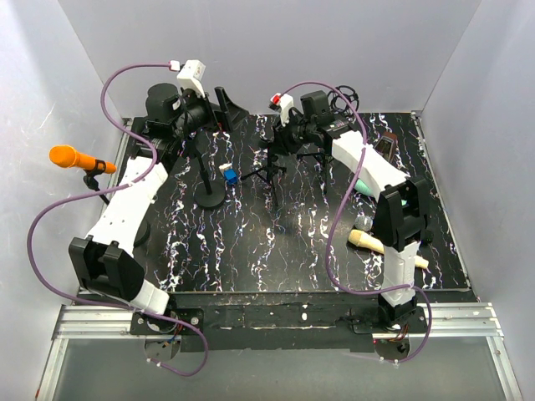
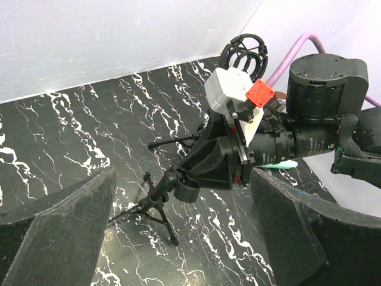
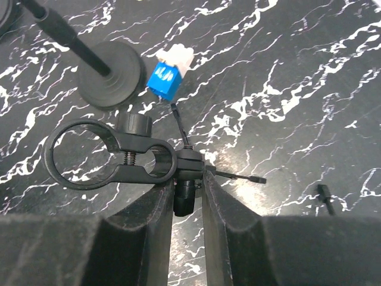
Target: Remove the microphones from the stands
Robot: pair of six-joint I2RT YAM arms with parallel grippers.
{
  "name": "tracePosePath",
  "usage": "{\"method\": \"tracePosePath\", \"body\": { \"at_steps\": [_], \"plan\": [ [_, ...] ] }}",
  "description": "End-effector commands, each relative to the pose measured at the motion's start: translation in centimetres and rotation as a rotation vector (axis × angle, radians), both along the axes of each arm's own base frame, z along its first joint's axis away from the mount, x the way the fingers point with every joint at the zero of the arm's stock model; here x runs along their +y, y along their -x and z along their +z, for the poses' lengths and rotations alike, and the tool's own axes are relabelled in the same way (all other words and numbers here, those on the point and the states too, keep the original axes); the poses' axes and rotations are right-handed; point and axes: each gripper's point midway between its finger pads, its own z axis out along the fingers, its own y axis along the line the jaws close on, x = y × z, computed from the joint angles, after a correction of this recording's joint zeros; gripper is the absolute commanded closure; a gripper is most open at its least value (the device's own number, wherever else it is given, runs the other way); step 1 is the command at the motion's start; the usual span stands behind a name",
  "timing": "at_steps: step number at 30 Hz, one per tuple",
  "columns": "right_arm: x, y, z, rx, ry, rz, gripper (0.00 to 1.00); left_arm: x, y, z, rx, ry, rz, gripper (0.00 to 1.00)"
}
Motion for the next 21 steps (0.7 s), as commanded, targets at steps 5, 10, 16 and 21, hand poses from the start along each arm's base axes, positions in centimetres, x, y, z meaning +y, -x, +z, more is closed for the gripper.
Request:
{"method": "tracePosePath", "body": {
  "at_steps": [5,10,16,21],
  "plan": [
    [-2.5,-7.9,3.9,-0.284,0.037,-0.266,0.99,0.8,1.8,1.7,-0.052,-0.014,-0.005,0.07],
    [-3.2,-10.7,5.2,-0.379,0.051,-0.345,0.99,0.7,2.0,2.0,-0.063,-0.026,-0.016,0.07],
    [-3.2,-9.9,4.1,-0.31,0.065,-0.33,0.55,0.3,2.3,2.5,-0.092,-0.052,-0.056,0.07],
    [-4.4,-7.0,7.5,-0.293,0.054,-0.33,0.3,-0.3,3.1,4.1,-0.183,-0.172,-0.122,0.06]
  ]
}}
